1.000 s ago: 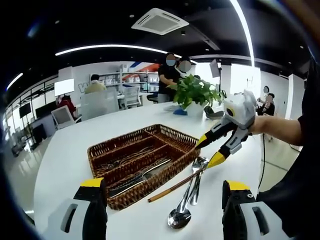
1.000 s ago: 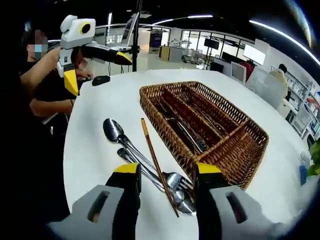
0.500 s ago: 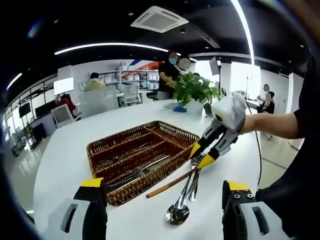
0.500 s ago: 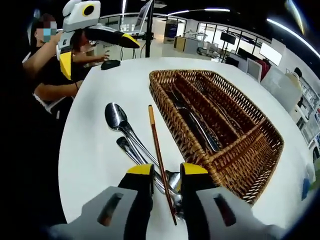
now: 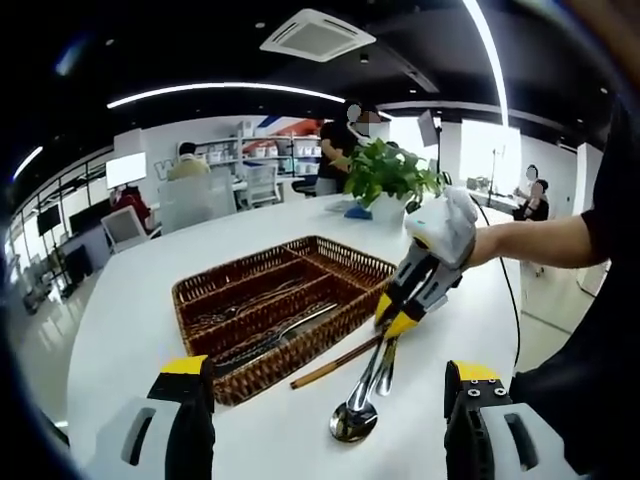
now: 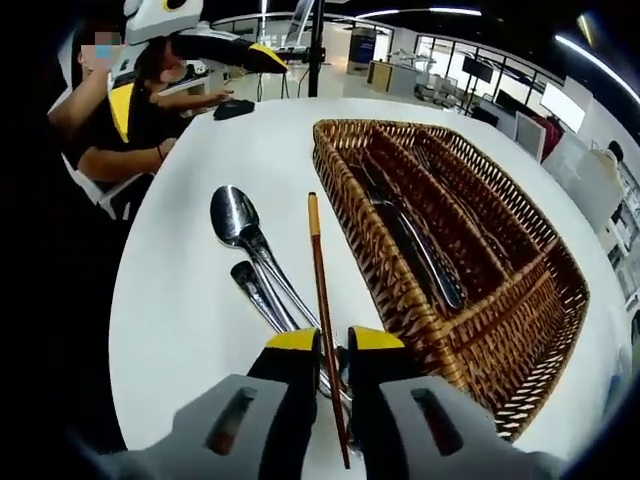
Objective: Arrange the knives, forks, and spoons in their matching storage slots by inserting each utensil handle-first until every utensil is classified and aligned in the correct compartment
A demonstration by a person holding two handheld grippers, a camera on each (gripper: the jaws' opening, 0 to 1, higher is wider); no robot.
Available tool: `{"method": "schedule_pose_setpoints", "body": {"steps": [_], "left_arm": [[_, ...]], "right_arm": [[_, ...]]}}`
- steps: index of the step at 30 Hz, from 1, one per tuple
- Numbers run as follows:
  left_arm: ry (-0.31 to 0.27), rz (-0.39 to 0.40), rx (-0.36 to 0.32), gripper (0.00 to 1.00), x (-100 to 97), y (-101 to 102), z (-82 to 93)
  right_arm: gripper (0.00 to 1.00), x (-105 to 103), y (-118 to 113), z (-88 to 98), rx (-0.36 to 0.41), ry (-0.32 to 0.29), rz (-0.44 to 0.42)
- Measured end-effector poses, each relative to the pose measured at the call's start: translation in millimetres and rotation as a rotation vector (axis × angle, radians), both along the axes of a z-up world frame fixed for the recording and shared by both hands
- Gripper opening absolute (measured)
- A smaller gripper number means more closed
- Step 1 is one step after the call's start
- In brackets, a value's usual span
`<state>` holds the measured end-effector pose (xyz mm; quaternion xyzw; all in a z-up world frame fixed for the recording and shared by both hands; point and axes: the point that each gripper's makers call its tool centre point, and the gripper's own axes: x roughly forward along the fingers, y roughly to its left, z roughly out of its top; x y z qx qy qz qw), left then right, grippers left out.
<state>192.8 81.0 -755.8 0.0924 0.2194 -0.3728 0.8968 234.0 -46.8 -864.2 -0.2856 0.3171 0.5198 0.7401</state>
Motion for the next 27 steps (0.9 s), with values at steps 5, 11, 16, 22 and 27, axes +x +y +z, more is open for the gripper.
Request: {"method": "schedule_pose_setpoints", "body": {"steps": [5, 11, 16, 22, 27], "left_arm": [[0.005, -0.002, 0.006, 1.0, -1.3, 0.9, -1.8], [0.007, 0.0, 0.013, 1.0, -2.0, 3.2, -2.9], [0.01, 0.001, 0.018, 1.0, -2.4, 3.1, -3.9], [0.015, -0.005, 0.024, 0.98, -2.8, 2.7, -5.7], [0.021, -0.006, 0.029, 0.95, -3.5, 3.2, -7.2]], "right_arm": [[0.05, -0.7, 2.4, -0.9, 0.002, 0.005, 0.017], [0.05, 1.4, 2.8, -0.7, 0.0, 0.02, 0.02], [0.03, -0.1, 3.0, -1.6, -0.001, 0.044, 0.029], [0.03, 1.0, 3.2, -2.0, -0.001, 0.078, 0.011], [0.03, 0.5, 3.2, -2.0, 0.005, 0.111, -0.014]]}}
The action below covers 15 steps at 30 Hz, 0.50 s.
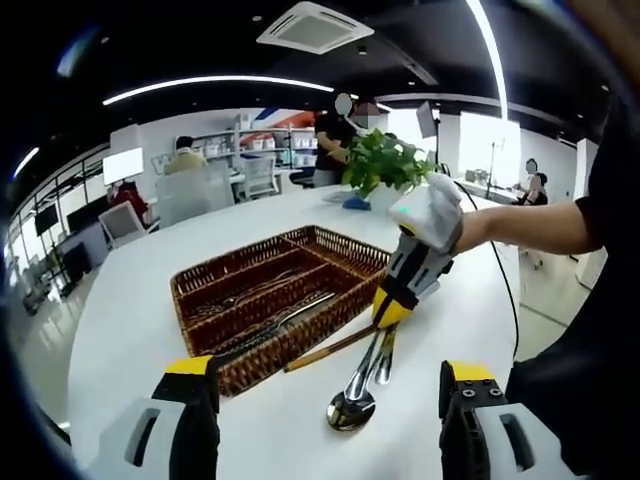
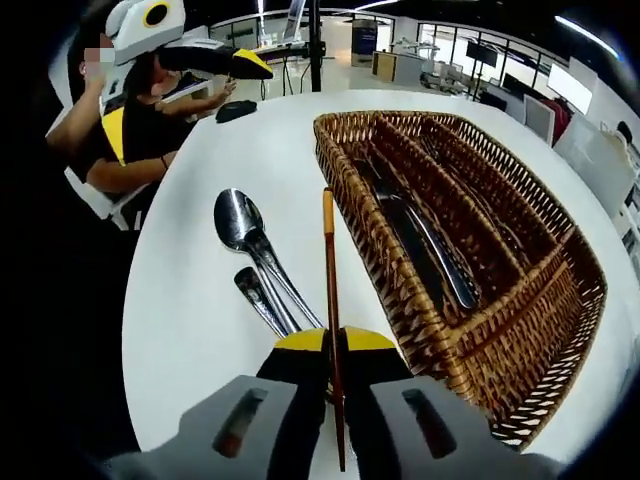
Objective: Arrange the knives, forks, and spoons in their matching storage slots by inserting each utensil handle-first until every utensil is classified and aligned in the correct compartment
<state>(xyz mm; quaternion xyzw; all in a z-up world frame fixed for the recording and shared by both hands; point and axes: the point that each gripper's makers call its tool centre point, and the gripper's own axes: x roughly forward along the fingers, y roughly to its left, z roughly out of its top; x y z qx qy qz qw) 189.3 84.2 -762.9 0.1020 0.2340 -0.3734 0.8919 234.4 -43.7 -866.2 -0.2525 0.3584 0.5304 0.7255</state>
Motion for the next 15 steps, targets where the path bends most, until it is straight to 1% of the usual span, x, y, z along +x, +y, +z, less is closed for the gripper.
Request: {"method": "schedule_pose_setpoints", "body": {"steps": [6, 15], "left_arm": [[-0.003, 0.003, -0.007, 0.96, 1.0, 0.4, 0.7], [0.002, 0.003, -0.008, 0.97, 1.3, -0.1, -1.3]], "right_arm": [[0.03, 0.9, 0.0, -1.2, 0.008, 0.031, -0.016], [0.01, 0.6, -0.3, -0.5, -0.01, 0.01, -0.02]]}}
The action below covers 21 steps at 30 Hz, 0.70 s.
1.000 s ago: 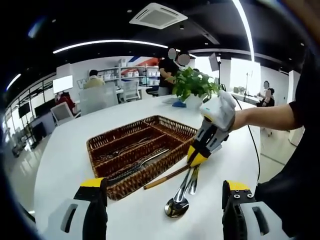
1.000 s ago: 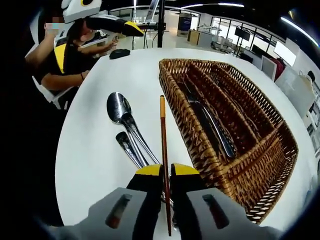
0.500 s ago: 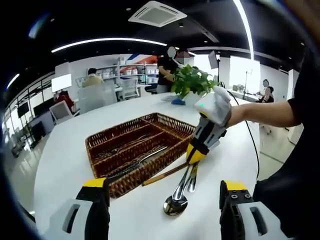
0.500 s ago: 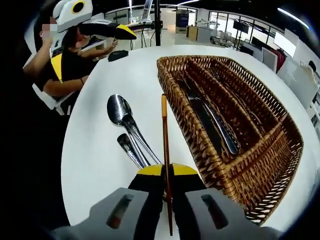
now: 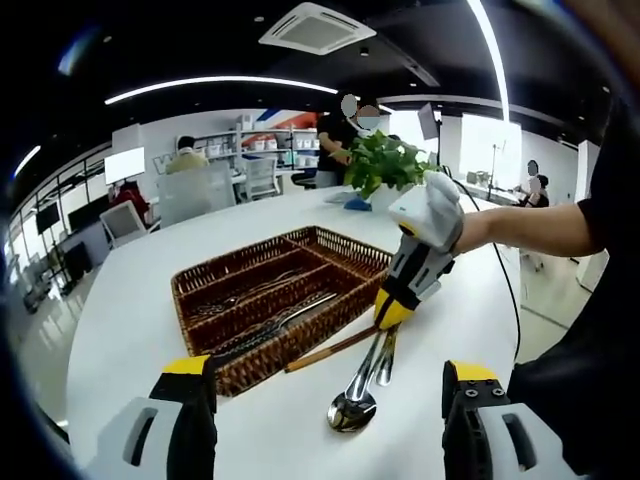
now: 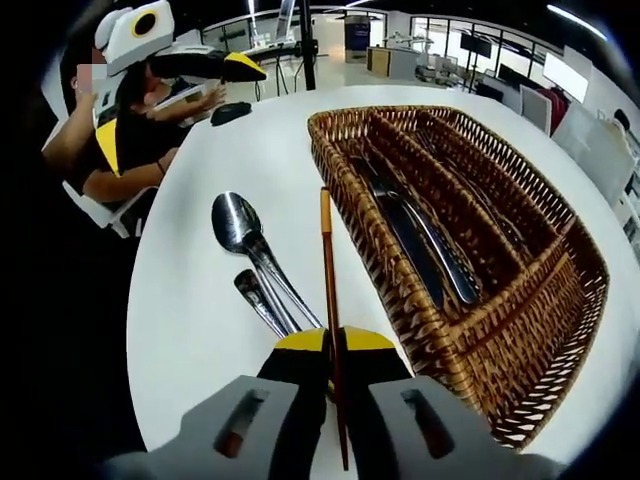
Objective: Arrange the knives, forks, and spoons in their matching storage slots by inserting each utensil handle-first until every utensil is classified and aligned in the correct compartment
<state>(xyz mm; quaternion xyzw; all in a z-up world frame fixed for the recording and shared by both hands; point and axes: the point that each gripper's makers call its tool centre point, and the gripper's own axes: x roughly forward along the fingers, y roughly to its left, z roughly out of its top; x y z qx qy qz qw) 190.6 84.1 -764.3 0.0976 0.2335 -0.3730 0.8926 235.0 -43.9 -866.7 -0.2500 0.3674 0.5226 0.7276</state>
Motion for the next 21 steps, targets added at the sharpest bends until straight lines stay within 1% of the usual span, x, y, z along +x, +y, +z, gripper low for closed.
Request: {"method": "schedule_pose_setpoints", "body": {"steps": [1, 7, 12, 14, 17, 21], "left_arm": [[-0.001, -0.002, -0.002, 0.97, 0.0, -0.2, 0.2], [-0.006, 0.005, -0.004, 0.98, 1.2, 0.9, 1.5], [-0.006, 0.006, -0.003, 0.98, 1.5, 1.1, 1.9], [-0.006, 0.004, 0.0, 0.98, 1.2, 1.1, 1.6], [-0.006, 0.004, 0.0, 0.98, 1.1, 1.0, 1.7], [-0.006, 0.002, 0.002, 0.98, 0.5, 0.3, 0.9]], "right_arm": [[0.01, -1.4, -0.6, 0.1, 0.0, 0.011, -0.008], [0.01, -5.0, 0.8, 8.7, 0.022, 0.012, -0.01], [0.0, -8.1, 1.6, 13.6, 0.03, 0.004, -0.004], [0.0, -9.8, 2.5, 17.0, 0.042, 0.011, -0.009], [0.0, -10.3, 3.4, 22.9, 0.061, 0.003, -0.01], [0.0, -10.4, 3.9, 25.5, 0.069, -0.002, -0.014]]}}
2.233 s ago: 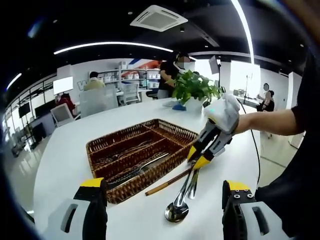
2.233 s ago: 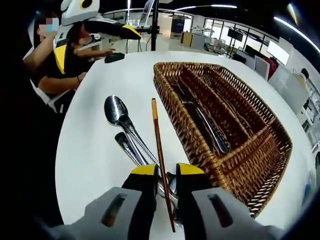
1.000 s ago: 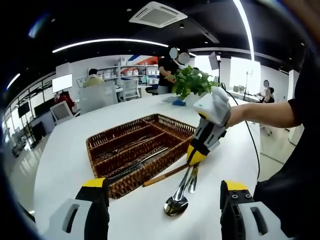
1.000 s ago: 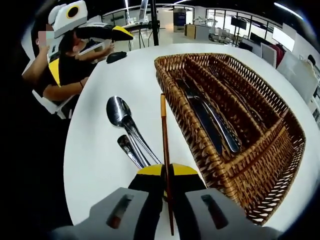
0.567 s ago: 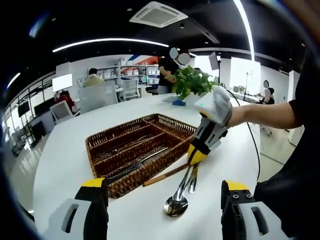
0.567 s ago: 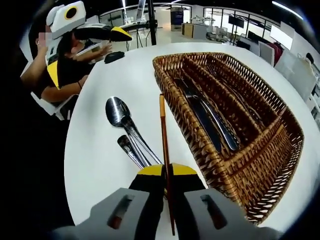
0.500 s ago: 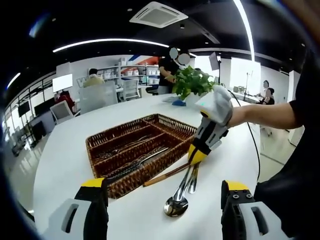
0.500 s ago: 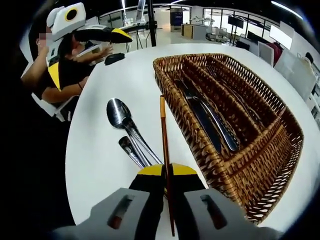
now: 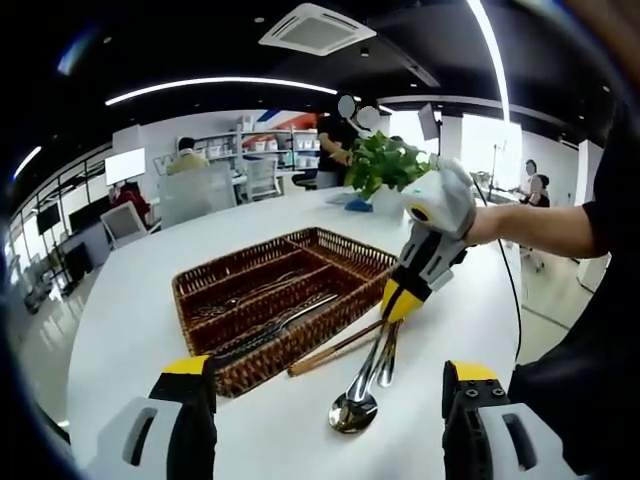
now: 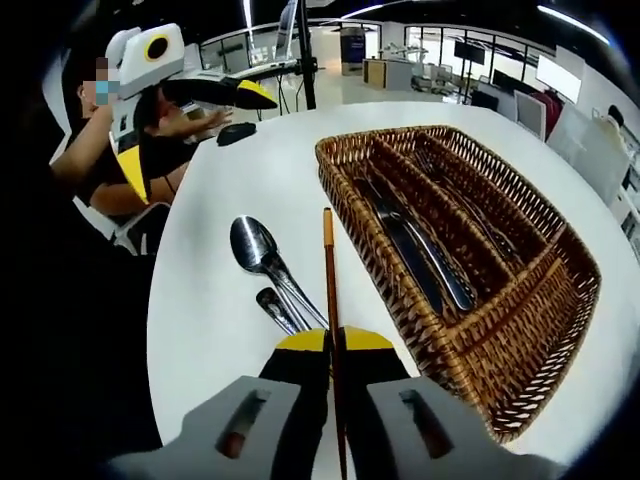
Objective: Arrange the knives, forks, and spoons in their matching storage slots by inserting each utensil handle-first until every utensil is classified and aligned in the correct compartment
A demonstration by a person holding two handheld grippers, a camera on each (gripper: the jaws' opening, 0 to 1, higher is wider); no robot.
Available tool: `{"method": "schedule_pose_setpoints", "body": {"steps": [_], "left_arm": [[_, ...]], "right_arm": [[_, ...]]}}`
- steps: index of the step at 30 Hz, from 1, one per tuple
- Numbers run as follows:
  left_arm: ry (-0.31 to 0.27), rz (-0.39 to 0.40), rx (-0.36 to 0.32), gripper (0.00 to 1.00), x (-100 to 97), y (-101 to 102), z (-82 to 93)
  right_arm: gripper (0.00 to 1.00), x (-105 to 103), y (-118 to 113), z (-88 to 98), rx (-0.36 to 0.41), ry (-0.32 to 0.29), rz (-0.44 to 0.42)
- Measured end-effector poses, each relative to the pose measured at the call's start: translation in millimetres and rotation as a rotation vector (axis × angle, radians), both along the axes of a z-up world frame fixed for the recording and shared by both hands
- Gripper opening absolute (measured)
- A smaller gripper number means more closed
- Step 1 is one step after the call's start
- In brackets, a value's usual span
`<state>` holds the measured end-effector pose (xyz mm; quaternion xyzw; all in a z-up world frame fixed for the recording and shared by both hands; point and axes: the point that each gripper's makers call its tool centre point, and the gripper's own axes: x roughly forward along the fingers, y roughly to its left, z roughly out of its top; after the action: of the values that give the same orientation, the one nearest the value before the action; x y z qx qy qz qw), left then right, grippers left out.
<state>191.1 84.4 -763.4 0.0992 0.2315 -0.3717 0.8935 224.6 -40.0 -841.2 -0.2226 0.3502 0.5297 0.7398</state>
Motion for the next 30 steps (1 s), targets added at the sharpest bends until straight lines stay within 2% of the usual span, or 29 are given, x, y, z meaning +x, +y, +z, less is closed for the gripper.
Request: {"method": "schedule_pose_setpoints", "body": {"steps": [3, 7, 12, 15, 19, 23, 30], "left_arm": [[0.008, -0.004, -0.008, 0.96, -0.3, -2.6, -3.0], [0.023, -0.016, -0.009, 0.95, -1.9, -9.4, -10.7], [0.033, -0.062, 0.046, 0.92, -3.3, -13.7, -25.2], [0.026, -0.11, 0.031, 0.85, -0.8, -21.4, -25.2], [0.022, -0.151, 0.062, 0.79, 2.9, -26.7, -28.9], [0.022, -0.149, 0.052, 0.79, 4.4, -29.0, -26.8], [-0.002, -0.112, 0.027, 0.87, 7.5, -23.9, -18.8]], "right_arm": [[0.0, -1.4, -1.8, -5.2, -0.021, -0.005, 0.008], [0.0, -2.8, 0.0, 0.3, -0.003, -0.011, 0.007], [0.0, -7.2, 5.1, 11.8, 0.019, -0.026, 0.022], [0.0, -11.1, 7.7, 15.3, 0.024, -0.03, 0.036], [0.0, -14.8, 10.9, 19.8, 0.028, -0.04, 0.05], [0.0, -12.5, 10.1, 26.7, 0.038, -0.059, 0.043], [0.0, -0.8, 5.0, 45.1, 0.066, -0.102, 0.005]]}}
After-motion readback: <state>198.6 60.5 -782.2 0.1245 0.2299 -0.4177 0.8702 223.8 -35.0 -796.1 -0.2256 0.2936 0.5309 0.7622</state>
